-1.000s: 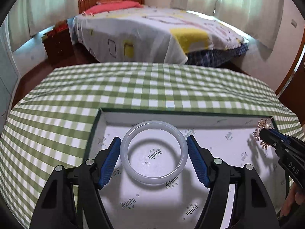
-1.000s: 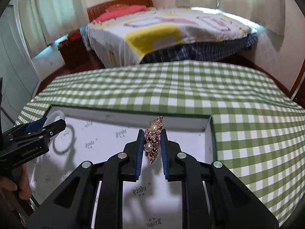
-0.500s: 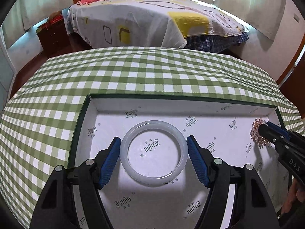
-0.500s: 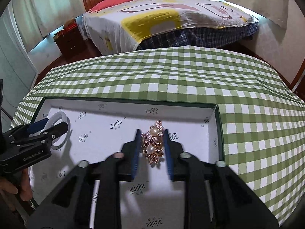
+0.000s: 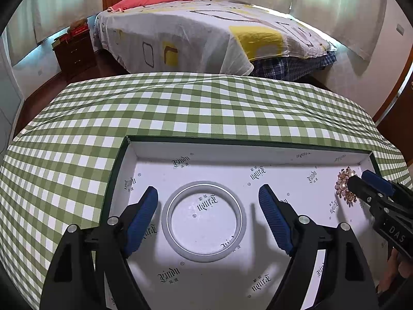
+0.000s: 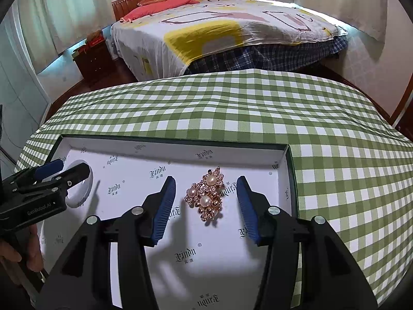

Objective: Organize jewelry
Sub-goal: 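Carry the bangle and brooch into the tray and open both tools, then lift both tools away from the tray back over the jewelry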

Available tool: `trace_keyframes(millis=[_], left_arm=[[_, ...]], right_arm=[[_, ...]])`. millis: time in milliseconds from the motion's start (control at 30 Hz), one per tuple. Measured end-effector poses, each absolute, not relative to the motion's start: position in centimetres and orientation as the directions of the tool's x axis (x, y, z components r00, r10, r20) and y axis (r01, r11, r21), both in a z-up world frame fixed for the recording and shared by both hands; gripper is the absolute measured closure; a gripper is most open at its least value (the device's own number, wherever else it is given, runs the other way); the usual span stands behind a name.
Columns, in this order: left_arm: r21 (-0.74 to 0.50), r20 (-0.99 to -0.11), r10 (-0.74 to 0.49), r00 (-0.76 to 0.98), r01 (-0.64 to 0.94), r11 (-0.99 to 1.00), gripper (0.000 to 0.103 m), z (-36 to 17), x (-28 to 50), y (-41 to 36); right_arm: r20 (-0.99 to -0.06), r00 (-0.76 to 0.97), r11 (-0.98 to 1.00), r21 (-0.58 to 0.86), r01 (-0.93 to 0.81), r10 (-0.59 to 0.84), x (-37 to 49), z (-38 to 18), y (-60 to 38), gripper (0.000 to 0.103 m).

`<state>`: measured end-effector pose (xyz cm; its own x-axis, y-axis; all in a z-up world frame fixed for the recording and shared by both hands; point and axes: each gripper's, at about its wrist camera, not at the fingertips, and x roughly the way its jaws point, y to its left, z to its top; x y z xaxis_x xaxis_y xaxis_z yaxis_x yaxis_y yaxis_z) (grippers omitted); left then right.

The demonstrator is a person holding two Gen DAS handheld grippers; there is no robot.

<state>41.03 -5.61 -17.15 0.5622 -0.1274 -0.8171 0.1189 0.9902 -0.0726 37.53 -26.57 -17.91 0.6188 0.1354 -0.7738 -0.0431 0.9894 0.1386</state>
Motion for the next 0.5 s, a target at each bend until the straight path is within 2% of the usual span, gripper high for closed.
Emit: trace_keyframes(millis=[200,500], left_arm=[[-0.076,-0.797,-0.128,0.59,0.112,0.991,0.025,-16.7,40.7,-5.4],[-0.086,-0.711,-0.125,0.692,0.091,0.992,0.025,-13.7,37.9,-4.5]], right_arm=[[-0.757,0.64,0.99,0.135,-0.04,0.129,37.0,-17.7,-26.4,0.054],[-0.687,0.718,0.992,0.123,-0.044,0.116,34.2,-15.2,-26.2,0.053]])
